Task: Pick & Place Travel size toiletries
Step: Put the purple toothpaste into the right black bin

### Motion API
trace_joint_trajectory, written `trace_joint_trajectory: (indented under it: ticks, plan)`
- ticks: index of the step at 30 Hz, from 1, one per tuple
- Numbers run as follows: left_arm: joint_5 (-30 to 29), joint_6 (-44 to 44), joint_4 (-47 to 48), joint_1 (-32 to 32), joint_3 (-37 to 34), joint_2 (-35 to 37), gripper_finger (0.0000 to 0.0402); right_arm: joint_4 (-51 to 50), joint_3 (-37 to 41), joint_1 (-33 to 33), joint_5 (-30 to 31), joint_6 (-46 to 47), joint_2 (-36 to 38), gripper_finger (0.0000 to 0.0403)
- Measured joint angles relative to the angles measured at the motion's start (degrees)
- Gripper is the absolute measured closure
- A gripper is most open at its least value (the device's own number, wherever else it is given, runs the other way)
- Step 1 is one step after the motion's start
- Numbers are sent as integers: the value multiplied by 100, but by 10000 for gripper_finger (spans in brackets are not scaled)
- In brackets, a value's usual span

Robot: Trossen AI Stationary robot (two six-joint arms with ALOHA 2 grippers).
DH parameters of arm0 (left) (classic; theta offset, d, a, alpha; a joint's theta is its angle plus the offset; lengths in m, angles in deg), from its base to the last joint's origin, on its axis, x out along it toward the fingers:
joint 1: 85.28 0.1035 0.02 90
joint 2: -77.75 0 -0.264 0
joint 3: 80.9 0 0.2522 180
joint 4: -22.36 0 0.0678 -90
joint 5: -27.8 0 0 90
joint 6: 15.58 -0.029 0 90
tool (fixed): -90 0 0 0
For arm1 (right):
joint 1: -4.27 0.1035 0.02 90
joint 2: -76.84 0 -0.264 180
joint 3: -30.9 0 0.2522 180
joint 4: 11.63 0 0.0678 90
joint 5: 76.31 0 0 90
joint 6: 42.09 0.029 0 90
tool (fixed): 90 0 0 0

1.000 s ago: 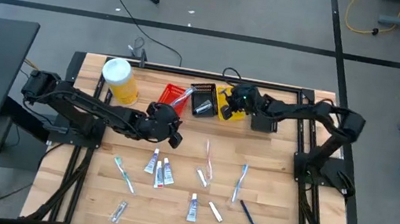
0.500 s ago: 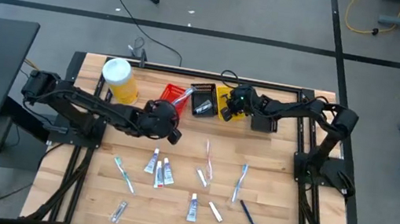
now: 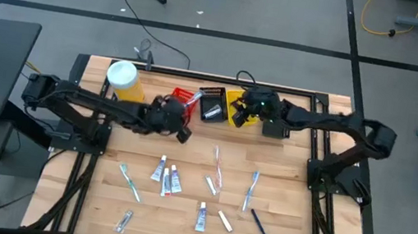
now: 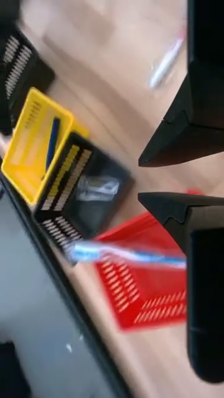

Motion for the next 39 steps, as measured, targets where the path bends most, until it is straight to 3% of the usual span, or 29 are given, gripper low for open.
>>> trace_joint_trajectory:
  ticks: [4, 12, 19, 27, 33, 39]
  plan:
    - [292, -103, 287, 447, 129, -8, 317, -305, 0, 280, -372, 106, 402, 253]
    - [1022, 663, 327, 822, -513, -289, 317, -993, 0, 1138, -403, 47, 752, 256]
    - [1004, 502, 141, 822, -401, -339, 317, -1058, 4, 1759, -348, -232, 699, 248]
    - [1127, -261, 191, 728, 413, -297, 317, -1199, 4, 2153, -352, -179, 702, 188]
    - [1117, -22, 449, 539, 579, -298, 317, -1528, 4, 2629, -358, -23, 702, 156]
    - [1087, 499, 648, 250, 572, -596, 317, -1828, 4, 3146, -369, 344, 702, 152]
